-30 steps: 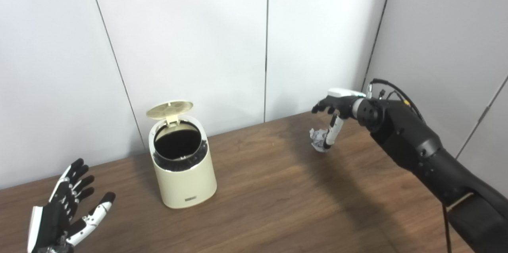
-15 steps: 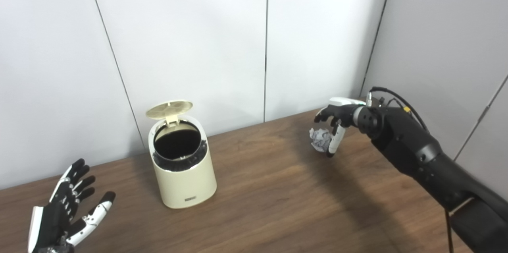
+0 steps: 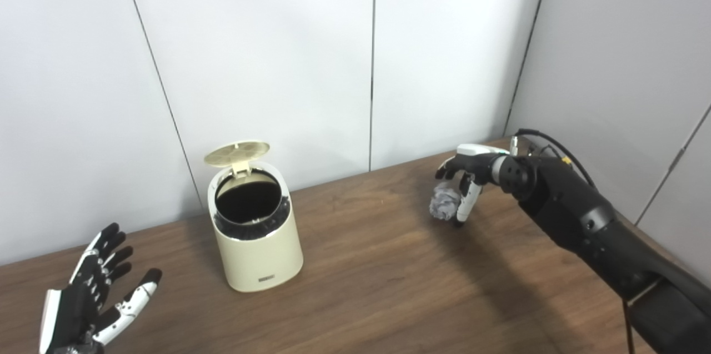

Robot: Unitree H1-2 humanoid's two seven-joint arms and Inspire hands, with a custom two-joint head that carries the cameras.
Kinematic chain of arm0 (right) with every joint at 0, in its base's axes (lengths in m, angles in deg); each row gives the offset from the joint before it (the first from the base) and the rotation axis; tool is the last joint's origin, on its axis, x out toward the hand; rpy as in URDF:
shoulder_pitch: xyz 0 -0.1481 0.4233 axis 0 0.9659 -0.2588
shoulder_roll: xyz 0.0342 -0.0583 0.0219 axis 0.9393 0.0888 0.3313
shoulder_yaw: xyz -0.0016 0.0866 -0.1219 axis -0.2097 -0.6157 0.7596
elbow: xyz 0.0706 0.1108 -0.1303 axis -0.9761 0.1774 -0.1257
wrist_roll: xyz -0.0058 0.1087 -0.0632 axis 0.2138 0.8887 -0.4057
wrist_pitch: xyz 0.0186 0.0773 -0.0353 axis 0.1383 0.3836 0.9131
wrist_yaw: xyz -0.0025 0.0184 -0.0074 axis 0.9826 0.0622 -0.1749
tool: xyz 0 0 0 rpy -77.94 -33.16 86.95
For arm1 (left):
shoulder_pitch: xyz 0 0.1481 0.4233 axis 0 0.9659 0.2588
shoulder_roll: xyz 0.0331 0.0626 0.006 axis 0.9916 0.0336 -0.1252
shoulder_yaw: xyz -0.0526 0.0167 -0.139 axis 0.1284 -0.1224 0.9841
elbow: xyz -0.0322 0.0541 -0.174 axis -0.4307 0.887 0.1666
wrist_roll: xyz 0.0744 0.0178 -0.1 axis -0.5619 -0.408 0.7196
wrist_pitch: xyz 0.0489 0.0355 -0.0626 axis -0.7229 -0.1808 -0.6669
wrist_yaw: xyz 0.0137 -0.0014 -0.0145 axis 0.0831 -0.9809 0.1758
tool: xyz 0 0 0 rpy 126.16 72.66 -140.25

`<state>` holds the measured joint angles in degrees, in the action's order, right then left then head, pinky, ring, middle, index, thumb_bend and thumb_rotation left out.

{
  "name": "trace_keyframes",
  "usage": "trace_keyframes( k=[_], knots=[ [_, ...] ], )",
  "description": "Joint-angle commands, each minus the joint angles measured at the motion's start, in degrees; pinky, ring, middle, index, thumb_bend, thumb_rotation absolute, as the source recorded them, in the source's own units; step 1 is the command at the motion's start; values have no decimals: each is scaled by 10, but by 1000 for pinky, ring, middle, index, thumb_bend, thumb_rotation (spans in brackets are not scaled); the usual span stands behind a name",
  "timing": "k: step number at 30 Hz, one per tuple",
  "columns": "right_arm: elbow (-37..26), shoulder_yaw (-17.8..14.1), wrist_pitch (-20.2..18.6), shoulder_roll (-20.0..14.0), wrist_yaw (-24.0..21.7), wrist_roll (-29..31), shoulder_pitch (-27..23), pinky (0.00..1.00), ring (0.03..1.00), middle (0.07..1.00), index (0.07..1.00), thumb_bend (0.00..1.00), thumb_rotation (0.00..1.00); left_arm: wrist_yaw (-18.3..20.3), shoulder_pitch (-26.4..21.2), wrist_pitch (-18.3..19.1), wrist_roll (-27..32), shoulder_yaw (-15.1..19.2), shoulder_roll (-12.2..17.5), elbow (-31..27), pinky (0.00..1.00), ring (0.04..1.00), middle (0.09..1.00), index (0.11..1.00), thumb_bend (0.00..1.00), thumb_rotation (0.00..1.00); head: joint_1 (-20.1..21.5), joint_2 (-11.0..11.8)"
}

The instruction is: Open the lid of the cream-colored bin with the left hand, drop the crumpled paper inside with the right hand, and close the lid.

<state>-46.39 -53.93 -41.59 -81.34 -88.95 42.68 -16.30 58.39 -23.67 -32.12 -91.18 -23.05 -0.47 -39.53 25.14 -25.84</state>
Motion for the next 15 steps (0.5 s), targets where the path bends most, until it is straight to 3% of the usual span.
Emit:
trace_keyframes(
  k=[1,15],
  knots=[
    [-10,-3,10,-16,9,-8,-22,771,878,905,829,809,85,1,-12,-14,2,0,5,-16,829,855,905,949,545,81,0,0],
    [-10,7,-2,-13,2,-7,-20,733,844,897,839,796,84,2,-9,-11,-1,-3,5,-20,822,853,901,948,544,79,-4,-5]
  ],
)
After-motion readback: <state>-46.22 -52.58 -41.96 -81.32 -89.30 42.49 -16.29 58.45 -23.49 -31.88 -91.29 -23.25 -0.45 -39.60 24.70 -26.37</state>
